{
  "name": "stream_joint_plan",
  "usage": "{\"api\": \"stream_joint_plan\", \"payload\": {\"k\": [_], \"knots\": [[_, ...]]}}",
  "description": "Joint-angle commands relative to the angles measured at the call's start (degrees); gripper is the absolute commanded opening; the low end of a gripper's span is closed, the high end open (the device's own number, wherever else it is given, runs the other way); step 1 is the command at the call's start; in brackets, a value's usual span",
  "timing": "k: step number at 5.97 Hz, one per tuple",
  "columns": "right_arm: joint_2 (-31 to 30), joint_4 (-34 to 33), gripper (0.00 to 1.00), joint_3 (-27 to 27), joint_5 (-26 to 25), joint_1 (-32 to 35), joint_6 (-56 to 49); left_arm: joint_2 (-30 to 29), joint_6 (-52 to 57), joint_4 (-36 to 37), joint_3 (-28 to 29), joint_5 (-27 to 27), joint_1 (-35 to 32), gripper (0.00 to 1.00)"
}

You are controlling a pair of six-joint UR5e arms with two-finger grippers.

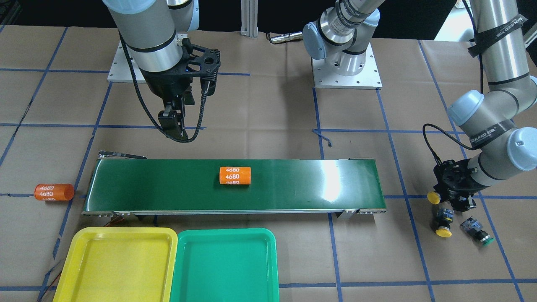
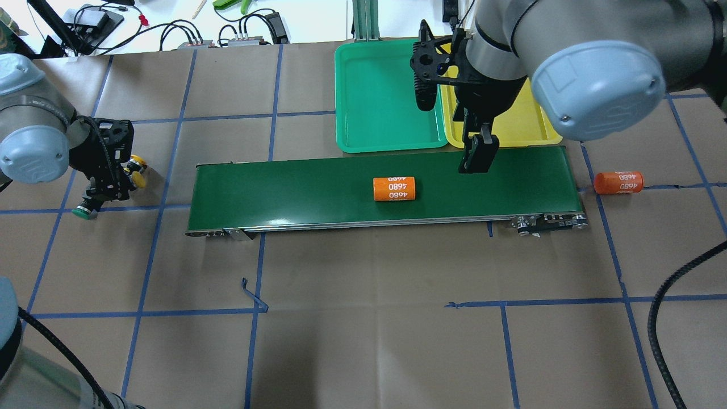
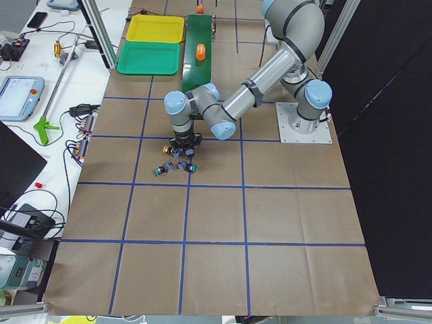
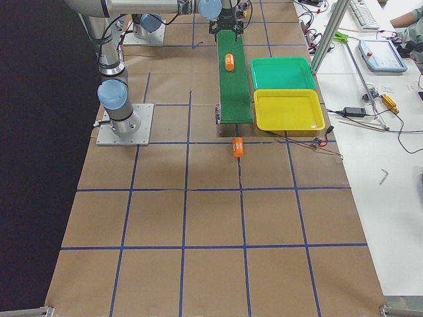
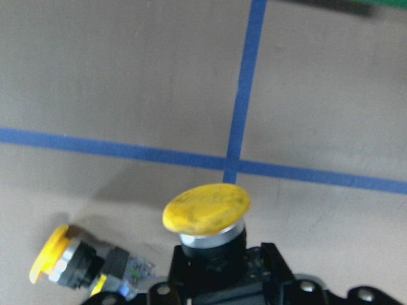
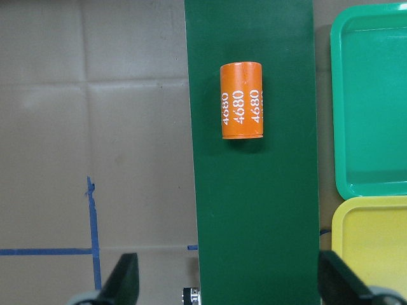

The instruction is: Sort buttons by color to trays

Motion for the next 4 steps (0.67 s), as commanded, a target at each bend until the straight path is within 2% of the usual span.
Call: {"api": "stream_joint_plan", "payload": {"k": [1,2,3,4], "knots": [[-0.1,0.5,1.00,0.0,0.0,-0.3,-1.0,3.0,-4.9,-4.3,0.6,-0.4,-10.5,0.00],[-0.1,0.5,1.00,0.0,-0.1,-0.5,-1.0,2.3,-6.8,-4.4,0.3,-1.2,-14.4,0.00],[-0.3,0.5,1.00,0.2,-0.1,-0.6,-1.1,2.0,-10.4,-4.4,-0.8,-4.2,-18.4,0.00],[-0.5,0.5,1.00,0.3,-0.1,-0.6,-1.1,2.9,-13.4,-4.6,-1.9,-4.3,-22.0,0.00]]}}
